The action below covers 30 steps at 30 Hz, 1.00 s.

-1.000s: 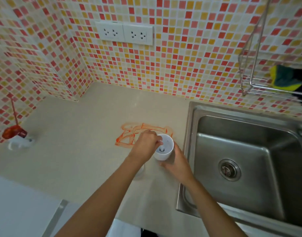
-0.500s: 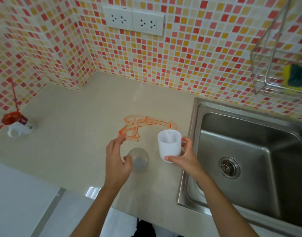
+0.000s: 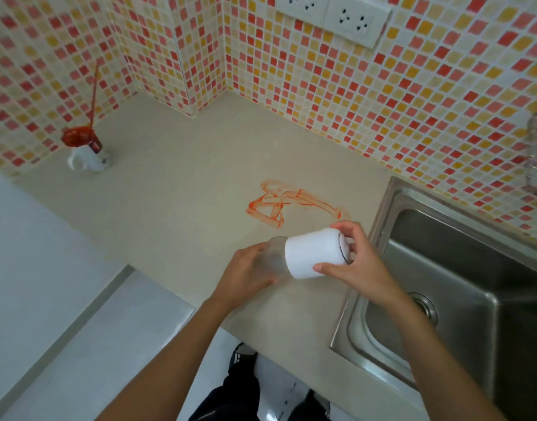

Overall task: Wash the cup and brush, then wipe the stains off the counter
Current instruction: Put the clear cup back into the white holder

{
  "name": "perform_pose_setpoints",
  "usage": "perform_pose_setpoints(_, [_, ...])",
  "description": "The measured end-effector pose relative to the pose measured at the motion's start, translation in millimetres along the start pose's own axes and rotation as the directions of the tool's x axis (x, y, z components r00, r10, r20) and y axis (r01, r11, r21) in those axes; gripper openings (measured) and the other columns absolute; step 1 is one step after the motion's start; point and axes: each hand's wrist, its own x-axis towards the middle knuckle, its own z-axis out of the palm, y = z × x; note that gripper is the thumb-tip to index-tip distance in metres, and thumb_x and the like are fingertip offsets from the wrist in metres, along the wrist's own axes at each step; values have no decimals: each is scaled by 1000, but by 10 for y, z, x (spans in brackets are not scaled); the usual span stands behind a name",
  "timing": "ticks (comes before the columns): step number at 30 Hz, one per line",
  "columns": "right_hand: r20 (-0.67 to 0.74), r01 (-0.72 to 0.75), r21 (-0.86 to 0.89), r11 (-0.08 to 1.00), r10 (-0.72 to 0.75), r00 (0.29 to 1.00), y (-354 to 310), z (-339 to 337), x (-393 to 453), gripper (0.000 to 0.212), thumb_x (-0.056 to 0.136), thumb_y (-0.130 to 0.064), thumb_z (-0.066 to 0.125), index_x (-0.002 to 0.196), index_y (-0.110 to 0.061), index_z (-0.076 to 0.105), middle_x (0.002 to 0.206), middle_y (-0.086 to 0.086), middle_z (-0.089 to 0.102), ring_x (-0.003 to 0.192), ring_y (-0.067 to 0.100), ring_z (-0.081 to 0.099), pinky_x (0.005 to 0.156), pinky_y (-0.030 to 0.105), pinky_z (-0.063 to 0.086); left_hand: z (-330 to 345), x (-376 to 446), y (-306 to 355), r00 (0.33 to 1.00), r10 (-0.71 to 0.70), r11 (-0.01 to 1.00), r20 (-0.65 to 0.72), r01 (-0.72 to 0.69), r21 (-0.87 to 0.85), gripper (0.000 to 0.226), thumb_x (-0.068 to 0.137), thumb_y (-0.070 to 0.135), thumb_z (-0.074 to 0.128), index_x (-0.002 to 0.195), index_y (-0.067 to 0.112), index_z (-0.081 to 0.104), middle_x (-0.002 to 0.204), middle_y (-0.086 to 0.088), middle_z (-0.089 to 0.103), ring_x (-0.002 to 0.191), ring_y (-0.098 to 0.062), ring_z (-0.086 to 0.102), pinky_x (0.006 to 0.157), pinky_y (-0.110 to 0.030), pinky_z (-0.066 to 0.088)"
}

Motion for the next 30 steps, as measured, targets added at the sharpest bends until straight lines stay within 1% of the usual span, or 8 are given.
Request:
perform_pose_setpoints(5, [-2,194,-233,953,-199,980,-215,290,24,77,61,-30,87,123,-46,44,127,-15,45,115,2,47,95,18,38,40,28,-88,1000,15,1000,12,-15,-20,66,59,39,86,119,30,62,111,15,68,96,0,62,80,-20,49])
perform_pose_setpoints(8, [68,273,-394,878,-269,961,-305,408,46,78,66,-35,82,133,-41,44,128,-14,38,116,9,40,93,19,34,49,62,-117,999,44,999,1,-44,-3,61,60,47,83,115,29,64,105,10,72,91,-7,64,81,-30,51])
perform_pose_setpoints(11, [157,334,-532,778,-298,942,-329,548,56,79,69,-38,78,138,-40,40,135,-11,33,116,13,34,94,24,36,41,56,-128,999,47,999,27,-46,-24,53,64,38,82,112,24,64,101,7,72,87,-7,64,77,-28,51])
perform_pose_setpoints(13, [166,347,-553,757,-308,937,-293,618,58,78,71,-38,77,139,-40,39,138,-10,30,116,15,32,94,25,35,60,13,-189,999,10,999,32,-9,-40,69,66,34,83,128,22,55,115,7,67,98,-4,59,85,-24,48])
perform_pose_setpoints(17, [161,311,-512,800,-267,950,-162,669,49,77,74,-36,76,141,-41,36,140,-11,28,120,15,31,96,24,33,100,-59,-293,996,-75,995,43,77,-61,97,68,33,84,148,17,32,137,5,51,122,-10,48,102,-23,37])
perform_pose_setpoints(24, [137,266,-475,839,-228,964,-16,709,59,84,77,-37,76,144,-47,27,145,-14,26,122,11,33,102,30,41,118,51,-153,998,36,996,53,-32,-78,72,71,41,81,134,24,50,125,8,61,108,-4,57,91,-18,47])
perform_pose_setpoints(27, [77,113,-263,958,-96,992,57,781,38,108,71,-38,82,150,-45,9,143,-17,29,129,0,33,103,18,34,83,-3,-192,998,56,995,2,-56,-88,69,71,37,81,132,23,52,122,14,59,106,2,54,88,-3,38])
perform_pose_setpoints(30, [-13,-46,-59,997,46,999,223,806,-19,104,64,-38,88,144,-45,23,133,-27,43,121,-3,46,104,26,42,120,31,-159,999,43,994,12,-41,-105,71,70,34,83,133,25,52,123,14,59,107,3,53,87,1,34])
